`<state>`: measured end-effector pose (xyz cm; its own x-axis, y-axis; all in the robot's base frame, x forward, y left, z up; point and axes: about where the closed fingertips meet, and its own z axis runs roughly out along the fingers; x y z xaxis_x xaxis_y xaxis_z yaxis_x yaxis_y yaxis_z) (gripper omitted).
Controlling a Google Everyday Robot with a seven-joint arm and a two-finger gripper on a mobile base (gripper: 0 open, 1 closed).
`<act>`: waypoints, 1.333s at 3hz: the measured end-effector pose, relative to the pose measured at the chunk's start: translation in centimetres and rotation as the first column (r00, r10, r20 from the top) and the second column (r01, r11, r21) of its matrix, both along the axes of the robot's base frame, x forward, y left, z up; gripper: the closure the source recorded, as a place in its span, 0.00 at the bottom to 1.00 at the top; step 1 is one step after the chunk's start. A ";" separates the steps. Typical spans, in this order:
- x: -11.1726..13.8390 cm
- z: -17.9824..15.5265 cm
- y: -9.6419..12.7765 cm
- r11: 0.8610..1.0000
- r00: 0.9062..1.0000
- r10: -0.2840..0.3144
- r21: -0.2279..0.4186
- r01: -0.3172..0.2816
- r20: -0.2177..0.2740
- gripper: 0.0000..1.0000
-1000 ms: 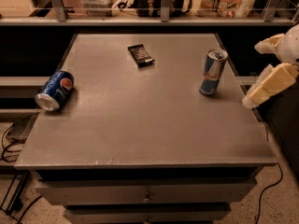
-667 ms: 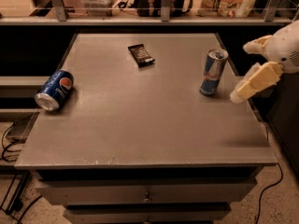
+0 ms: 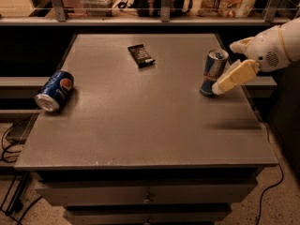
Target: Move redbull can near rxbar chocolate
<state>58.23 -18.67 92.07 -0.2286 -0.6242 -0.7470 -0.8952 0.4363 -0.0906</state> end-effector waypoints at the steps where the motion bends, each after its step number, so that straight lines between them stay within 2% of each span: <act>1: 1.8 -0.7 1.3 0.999 1.000 -0.007 0.048 0.006 0.006 0.01; 2: 2.4 -1.1 2.1 0.998 1.000 -0.001 0.060 0.001 -0.001 0.62; 3: 2.0 -1.0 1.9 0.999 1.000 0.001 0.053 -0.001 0.000 0.85; 4: 2.4 -1.1 2.4 0.997 1.000 -0.020 0.077 0.019 0.003 1.00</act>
Offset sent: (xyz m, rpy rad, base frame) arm 0.0153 0.0104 -0.0059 0.0422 -0.0067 -0.0068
